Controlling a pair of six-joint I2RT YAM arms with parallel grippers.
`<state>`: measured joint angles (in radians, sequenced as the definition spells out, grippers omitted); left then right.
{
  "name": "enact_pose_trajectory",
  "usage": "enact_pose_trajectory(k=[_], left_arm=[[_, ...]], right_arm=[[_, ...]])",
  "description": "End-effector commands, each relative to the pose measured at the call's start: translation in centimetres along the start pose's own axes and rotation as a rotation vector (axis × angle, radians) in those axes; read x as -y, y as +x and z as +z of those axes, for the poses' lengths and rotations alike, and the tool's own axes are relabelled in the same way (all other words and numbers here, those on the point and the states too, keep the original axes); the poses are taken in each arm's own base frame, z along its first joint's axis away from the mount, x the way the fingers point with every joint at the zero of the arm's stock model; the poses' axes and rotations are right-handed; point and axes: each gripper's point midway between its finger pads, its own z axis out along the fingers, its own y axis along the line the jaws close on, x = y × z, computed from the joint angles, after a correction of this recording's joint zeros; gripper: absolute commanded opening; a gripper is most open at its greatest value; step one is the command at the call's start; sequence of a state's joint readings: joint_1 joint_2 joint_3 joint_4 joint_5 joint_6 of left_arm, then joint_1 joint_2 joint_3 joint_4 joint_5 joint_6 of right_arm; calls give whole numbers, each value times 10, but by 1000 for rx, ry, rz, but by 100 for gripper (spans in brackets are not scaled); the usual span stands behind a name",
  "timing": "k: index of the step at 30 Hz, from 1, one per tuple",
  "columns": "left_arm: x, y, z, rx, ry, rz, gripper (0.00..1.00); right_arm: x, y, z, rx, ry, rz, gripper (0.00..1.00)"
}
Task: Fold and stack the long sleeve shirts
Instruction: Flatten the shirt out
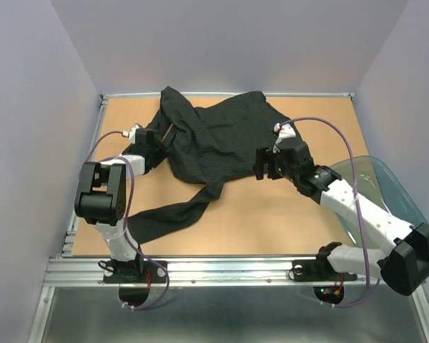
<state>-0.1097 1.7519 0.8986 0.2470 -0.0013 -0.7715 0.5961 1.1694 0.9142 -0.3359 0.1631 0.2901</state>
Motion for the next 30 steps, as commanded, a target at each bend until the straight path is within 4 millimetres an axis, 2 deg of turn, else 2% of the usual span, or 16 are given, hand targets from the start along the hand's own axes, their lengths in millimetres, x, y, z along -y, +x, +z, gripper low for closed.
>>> enact_pose_trajectory(k=[1, 5, 11, 13, 14, 16, 17, 18, 20, 22, 23, 26, 27, 29, 30], left_arm=[[23, -15, 5, 29, 69, -25, 54], [21, -9, 9, 12, 74, -29, 41], [21, 2, 5, -16, 106, -43, 36], [22, 3, 4, -16, 110, -42, 27], [21, 6, 4, -24, 113, -40, 19], [22, 5, 1, -23, 118, -32, 10], [21, 5, -1, -22, 117, -29, 2], [19, 5, -2, -19, 111, -23, 0], [17, 5, -9, -23, 99, -10, 0], [14, 8, -16, -38, 86, -3, 0], [13, 7, -25, -39, 80, 4, 0], [-1, 5, -40, -18, 22, 27, 0], [-8, 5, -52, -14, 1, 46, 0], [-20, 1, -68, 14, -49, 53, 0], [-30, 6, -72, 10, -74, 55, 0]], right_arm=[[16, -6, 7, 45, 92, 43, 84], [39, 0, 18, 23, 172, 104, 84], [72, -2, 39, 8, 253, 233, 84], [83, 2, 50, -11, 265, 289, 84], [88, 6, 59, -27, 267, 323, 84], [92, 6, 68, -32, 268, 359, 84], [96, 2, 73, -18, 268, 383, 83], [98, 9, 82, -40, 273, 392, 83], [105, 2, 91, -22, 281, 412, 80], [111, 4, 101, -35, 296, 411, 78], [113, -4, 105, -20, 296, 404, 77], [118, -8, 114, -13, 313, 391, 76], [120, -13, 115, -3, 317, 388, 75], [123, -7, 124, -19, 323, 383, 75], [123, -5, 128, -26, 324, 383, 75]])
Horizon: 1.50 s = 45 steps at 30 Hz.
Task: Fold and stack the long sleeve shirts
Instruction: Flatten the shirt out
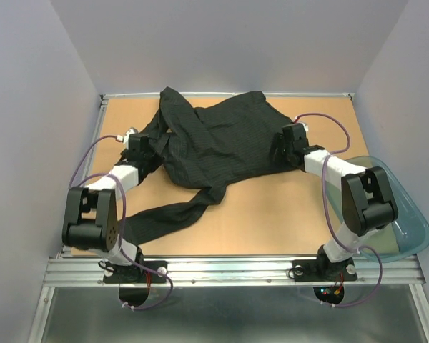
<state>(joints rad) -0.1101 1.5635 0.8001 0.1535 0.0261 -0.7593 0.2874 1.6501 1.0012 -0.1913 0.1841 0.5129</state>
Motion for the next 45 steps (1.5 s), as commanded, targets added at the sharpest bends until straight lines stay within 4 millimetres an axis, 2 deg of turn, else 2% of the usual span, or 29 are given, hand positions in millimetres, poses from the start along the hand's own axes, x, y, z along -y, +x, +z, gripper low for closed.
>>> enact_pose_trajectory(k=[1, 2, 4, 5, 6, 7, 8, 9, 12, 14, 15, 16, 17, 18, 21, 23, 26, 28, 29, 30, 32, 33, 35, 36, 39, 41, 42, 44, 45], left_arm=[[-29, 2, -32, 28, -98, 40, 0], [-30, 0, -40, 39, -90, 35, 0], [-48, 14, -47, 9, -135, 20, 0], [-49, 14, -53, 20, -129, 11, 0], [-62, 23, -57, 2, -161, 5, 0], [-67, 24, -60, 5, -173, -6, 0], [-70, 25, -67, 10, -179, -20, 0], [-79, 28, -70, 13, -202, -28, 0], [-95, 27, -82, 27, -249, -70, 0], [-101, 25, -87, 35, -259, -95, 0], [-110, 23, -92, 40, -283, -131, 0], [-113, 23, -95, 45, -288, -149, 0], [-119, 22, -100, 51, -304, -171, 0], [-126, 20, -102, 63, -321, -204, 0], [-138, 9, -109, 116, -333, -240, 0], [-138, 5, -107, 118, -328, -230, 0], [-130, -7, -104, 116, -309, -169, 0], [-120, -21, -102, 120, -295, -125, 4], [-118, -27, -104, 127, -296, -94, 6], [-114, -41, -108, 168, -300, -84, 12], [-105, -58, -117, 228, -282, -63, 22], [-93, -76, -127, 287, -252, -42, 41], [-80, -93, -137, 335, -219, -16, 53], [-69, -106, -144, 366, -195, 5, 60], [-52, -121, -148, 391, -158, 44, 62], [-46, -123, -146, 384, -143, 59, 62], [-40, -124, -141, 373, -132, 74, 62], [-32, -123, -134, 357, -104, 98, 62], [-25, -122, -123, 339, -81, 104, 62]], right_arm=[[-19, -38, 9, 100, -50, 21, 75], [-19, -35, 12, 92, -52, 23, 75], [-18, -14, 22, 28, -65, 28, 75], [-17, -4, 24, 0, -70, 43, 75], [-18, 3, 22, -21, -82, 52, 75], [-16, 9, 20, -30, -82, 59, 75], [-6, 26, 19, -63, -61, 73, 75], [-2, 33, 16, -71, -56, 83, 75], [13, 56, 1, -99, -44, 109, 75], [12, 63, -12, -108, -74, 127, 75], [20, 81, -15, -148, -63, 140, 75], [19, 89, -20, -172, -82, 154, 75], [27, 102, -27, -193, -71, 172, 75], [24, 111, -33, -228, -102, 184, 75], [26, 122, -53, -237, -138, 201, 75], [28, 121, -62, -225, -146, 185, 75], [15, 87, -81, -136, -203, 148, 75], [-2, 49, -95, -47, -260, 100, 75], [-7, 37, -99, -19, -275, 84, 75], [-11, 28, -100, 0, -282, 53, 75], [-29, -13, -109, 82, -313, 24, 75], [-35, -26, -110, 107, -317, 0, 75], [-41, -39, -96, 106, -296, -22, 73], [-53, -64, -100, 153, -312, -39, 72], [-68, -90, -76, 171, -295, -68, 71], [-77, -102, -62, 178, -299, -77, 70], [-88, -111, -48, 180, -318, -82, 68], [-103, -121, -37, 193, -359, -85, 66], [-106, -113, -15, 161, -358, -91, 64]])
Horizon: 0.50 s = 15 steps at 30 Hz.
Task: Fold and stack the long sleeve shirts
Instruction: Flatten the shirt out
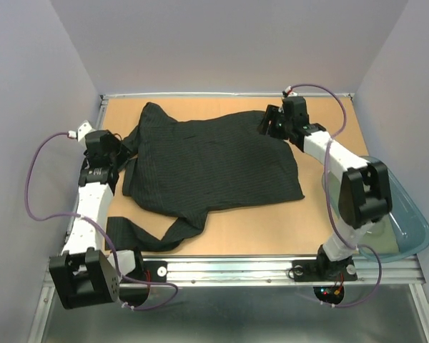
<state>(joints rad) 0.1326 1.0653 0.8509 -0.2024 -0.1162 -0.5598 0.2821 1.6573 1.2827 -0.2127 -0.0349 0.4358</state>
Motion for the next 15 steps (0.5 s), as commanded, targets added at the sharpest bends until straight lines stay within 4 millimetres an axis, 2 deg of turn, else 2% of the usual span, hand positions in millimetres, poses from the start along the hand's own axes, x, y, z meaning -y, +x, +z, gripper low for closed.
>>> enact_pose_trajectory(k=[1, 2, 3, 5, 6, 7, 8, 11, 13, 15], left_arm=[[27, 5, 18, -30, 79, 64, 61], [36, 12, 23, -52, 103, 71, 61], [42, 20, 35, -83, 111, 76, 61], [53, 34, 47, -123, 123, 87, 61], [54, 45, 61, -159, 108, 85, 61], [52, 49, 68, -176, 93, 83, 61], [45, 64, 81, -218, 60, 86, 61], [40, 72, 98, -242, 17, 79, 60], [32, 85, 112, -274, -18, 82, 59], [23, 98, 123, -305, -50, 89, 59]], right_arm=[[-14, -20, 42, 32, -71, -38, 64], [-19, -29, 52, 45, -86, -37, 64], [-15, -19, 70, 19, -81, -34, 63], [-19, -25, 86, 27, -91, -31, 63], [-12, -14, 102, 6, -76, -24, 63], [-12, -13, 108, 4, -76, -20, 63], [-13, -17, 114, 14, -79, -19, 63], [0, 0, 140, -15, -58, -6, 63], [12, 3, 149, -18, -41, 32, 63], [36, 13, 161, -31, -4, 93, 63]])
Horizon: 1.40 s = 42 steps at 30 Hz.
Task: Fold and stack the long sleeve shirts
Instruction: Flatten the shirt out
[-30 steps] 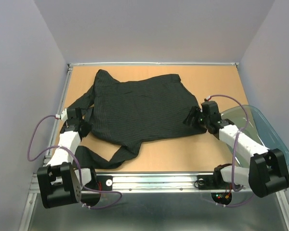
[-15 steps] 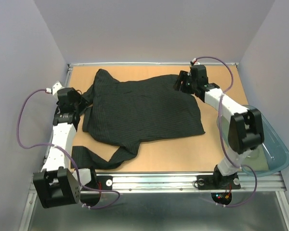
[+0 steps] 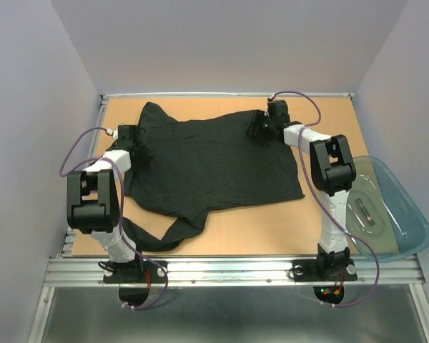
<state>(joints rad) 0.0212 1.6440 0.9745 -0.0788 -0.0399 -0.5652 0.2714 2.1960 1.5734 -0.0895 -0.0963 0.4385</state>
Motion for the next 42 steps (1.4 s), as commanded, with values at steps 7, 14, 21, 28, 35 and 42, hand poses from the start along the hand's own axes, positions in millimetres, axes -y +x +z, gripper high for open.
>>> enact_pose_trajectory(k=[7, 14, 21, 28, 35, 42], left_arm=[[9, -22, 42, 1, -17, -25, 58], [37, -52, 58, -3, 12, -12, 58], [68, -102, -5, 138, 114, -5, 62], [44, -53, -53, 130, 142, 3, 64], [11, 23, -46, -5, 161, -30, 62], [-20, 58, -21, -86, 70, -77, 58]], right_arm=[[83, -38, 10, 131, 113, 215, 63], [111, -64, -15, 195, 170, 197, 63], [60, -116, -90, 309, 59, 110, 68], [15, -49, -140, 194, -99, 156, 71], [1, 17, -152, 104, -150, 225, 70], [31, 54, -131, 60, -57, 289, 68]])
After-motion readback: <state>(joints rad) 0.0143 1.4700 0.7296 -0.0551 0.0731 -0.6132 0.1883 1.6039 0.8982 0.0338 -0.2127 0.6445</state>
